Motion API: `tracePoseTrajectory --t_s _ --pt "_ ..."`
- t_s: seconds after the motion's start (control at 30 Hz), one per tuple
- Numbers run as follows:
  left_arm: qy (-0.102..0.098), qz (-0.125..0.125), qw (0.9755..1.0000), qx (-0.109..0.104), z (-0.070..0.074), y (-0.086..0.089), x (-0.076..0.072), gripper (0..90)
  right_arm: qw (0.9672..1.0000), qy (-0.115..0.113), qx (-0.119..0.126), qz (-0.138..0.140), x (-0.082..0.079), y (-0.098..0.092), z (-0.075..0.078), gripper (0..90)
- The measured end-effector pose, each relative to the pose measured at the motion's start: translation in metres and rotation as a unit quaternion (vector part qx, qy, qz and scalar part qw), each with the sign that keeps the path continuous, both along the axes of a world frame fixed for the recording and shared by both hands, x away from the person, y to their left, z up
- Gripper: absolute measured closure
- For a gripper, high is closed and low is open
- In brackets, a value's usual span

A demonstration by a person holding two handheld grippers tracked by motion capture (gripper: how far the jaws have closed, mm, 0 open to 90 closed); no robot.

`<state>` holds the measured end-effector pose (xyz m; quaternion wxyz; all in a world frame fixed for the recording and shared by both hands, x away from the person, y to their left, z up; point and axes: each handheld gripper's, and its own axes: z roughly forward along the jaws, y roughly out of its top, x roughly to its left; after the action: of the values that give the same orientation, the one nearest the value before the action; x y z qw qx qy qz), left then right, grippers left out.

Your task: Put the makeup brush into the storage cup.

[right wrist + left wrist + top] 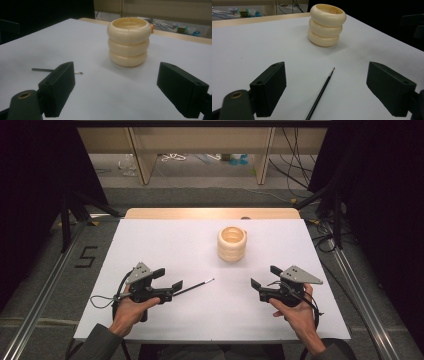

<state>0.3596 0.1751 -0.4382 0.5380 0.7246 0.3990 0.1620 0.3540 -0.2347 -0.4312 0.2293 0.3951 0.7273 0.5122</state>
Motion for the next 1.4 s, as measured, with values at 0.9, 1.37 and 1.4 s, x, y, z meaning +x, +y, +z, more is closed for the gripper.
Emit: tracePoseTrajectory --t_s 0.9,1.37,1.4 --pt "0.026 -0.04 0.9956 0.08 0.003 -0.015 0.011 16.1 0.9999 0.006 0.006 0.01 0.002 0.0 0.0 16.8" --pt "0.065 -0.084 0.9774 0.183 0.007 -0.03 0.033 17.8 0.9997 -0.009 -0.007 0.022 0.004 0.0 -0.001 18.0" --pt "0.067 -0.082 0.9765 0.188 0.007 -0.031 0.033 17.8 0.9997 -0.008 -0.007 0.022 0.004 0.0 -0.001 18.0"
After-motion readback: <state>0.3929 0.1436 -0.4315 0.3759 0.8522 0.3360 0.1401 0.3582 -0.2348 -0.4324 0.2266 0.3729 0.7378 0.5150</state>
